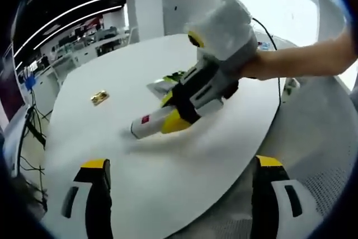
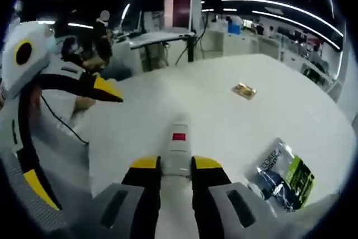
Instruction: Arrange the skincare products in the storage area until every visible bottle or jar stands upright without overlapping.
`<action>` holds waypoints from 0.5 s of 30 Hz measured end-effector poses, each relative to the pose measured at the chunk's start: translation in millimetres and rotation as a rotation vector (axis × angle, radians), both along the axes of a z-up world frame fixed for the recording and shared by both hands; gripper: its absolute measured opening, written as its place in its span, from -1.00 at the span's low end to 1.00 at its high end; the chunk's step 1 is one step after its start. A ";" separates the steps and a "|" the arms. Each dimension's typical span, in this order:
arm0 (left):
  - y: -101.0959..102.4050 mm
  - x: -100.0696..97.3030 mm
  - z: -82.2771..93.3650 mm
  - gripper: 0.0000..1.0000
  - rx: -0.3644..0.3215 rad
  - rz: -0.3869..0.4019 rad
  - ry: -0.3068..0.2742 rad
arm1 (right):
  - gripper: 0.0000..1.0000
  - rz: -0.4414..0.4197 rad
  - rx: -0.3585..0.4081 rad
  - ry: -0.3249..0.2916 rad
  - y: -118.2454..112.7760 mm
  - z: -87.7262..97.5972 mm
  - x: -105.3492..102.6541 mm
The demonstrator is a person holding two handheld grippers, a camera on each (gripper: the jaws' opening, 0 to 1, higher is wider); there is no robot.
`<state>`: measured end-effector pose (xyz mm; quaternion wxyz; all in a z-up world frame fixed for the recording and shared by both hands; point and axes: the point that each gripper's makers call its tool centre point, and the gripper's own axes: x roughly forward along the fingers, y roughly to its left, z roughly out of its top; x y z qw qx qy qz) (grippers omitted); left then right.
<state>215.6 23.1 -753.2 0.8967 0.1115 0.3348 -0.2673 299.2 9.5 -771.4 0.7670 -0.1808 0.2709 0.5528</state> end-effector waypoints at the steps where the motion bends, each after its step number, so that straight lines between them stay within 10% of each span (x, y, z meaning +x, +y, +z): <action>1: -0.1 -0.3 -0.5 0.98 0.003 -0.001 0.001 | -0.61 0.000 0.001 -0.002 -2.0 2.4 -0.7; 15: -10.9 -3.9 4.5 0.96 -0.049 -0.013 0.020 | -0.61 -0.009 0.049 -0.044 -44.3 35.8 -24.5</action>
